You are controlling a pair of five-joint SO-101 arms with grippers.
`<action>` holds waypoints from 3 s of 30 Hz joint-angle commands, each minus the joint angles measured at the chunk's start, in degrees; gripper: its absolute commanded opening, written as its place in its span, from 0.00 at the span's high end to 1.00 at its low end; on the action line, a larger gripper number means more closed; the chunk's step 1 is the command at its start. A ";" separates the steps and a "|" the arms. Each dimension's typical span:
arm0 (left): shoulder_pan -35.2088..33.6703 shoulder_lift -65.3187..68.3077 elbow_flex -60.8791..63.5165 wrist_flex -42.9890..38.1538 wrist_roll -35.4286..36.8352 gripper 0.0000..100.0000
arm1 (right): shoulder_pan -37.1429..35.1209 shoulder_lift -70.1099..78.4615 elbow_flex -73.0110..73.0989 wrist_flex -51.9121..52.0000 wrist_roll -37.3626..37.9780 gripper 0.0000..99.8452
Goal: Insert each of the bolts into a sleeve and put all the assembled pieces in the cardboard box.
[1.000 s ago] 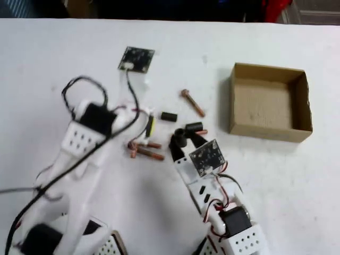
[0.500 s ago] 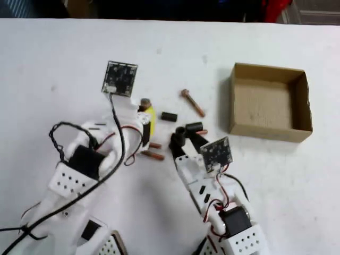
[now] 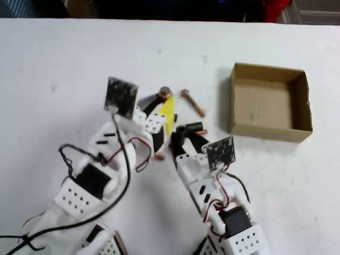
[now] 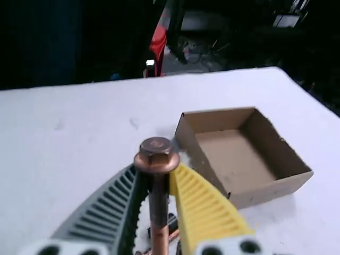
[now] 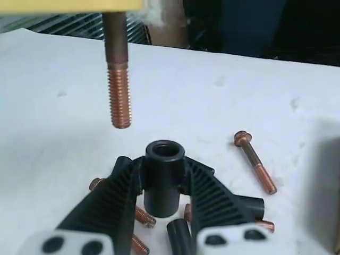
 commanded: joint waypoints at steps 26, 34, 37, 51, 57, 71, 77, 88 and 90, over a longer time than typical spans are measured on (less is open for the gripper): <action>3.91 -12.00 10.81 -13.98 -0.18 0.98 | -4.00 -0.66 0.53 -4.97 13.63 0.98; 3.74 -12.00 10.81 -10.81 -0.18 0.98 | -3.91 -0.66 0.53 -4.79 13.63 0.98; 3.74 -12.00 10.81 -10.81 -0.18 0.98 | -3.91 -0.66 0.53 -4.70 13.63 0.98; 4.00 -12.00 10.81 -10.81 -0.09 0.98 | -3.56 -0.57 0.53 -4.62 9.58 0.98; 4.09 -12.00 10.90 -10.73 -0.09 0.98 | -0.75 -0.66 0.53 -5.05 9.14 0.98; 4.09 -12.00 12.04 -11.16 3.16 0.98 | -1.01 -0.75 0.53 -5.05 9.67 0.98; 4.09 -12.00 11.78 -11.25 3.16 0.98 | -1.10 -0.75 0.53 -5.05 13.01 0.98; 4.09 -12.00 11.69 -11.43 3.16 0.98 | -1.36 -0.75 0.53 -4.79 15.65 0.98; 4.09 -12.00 11.87 -13.01 3.16 0.98 | -1.36 -0.75 0.53 -4.97 15.91 0.98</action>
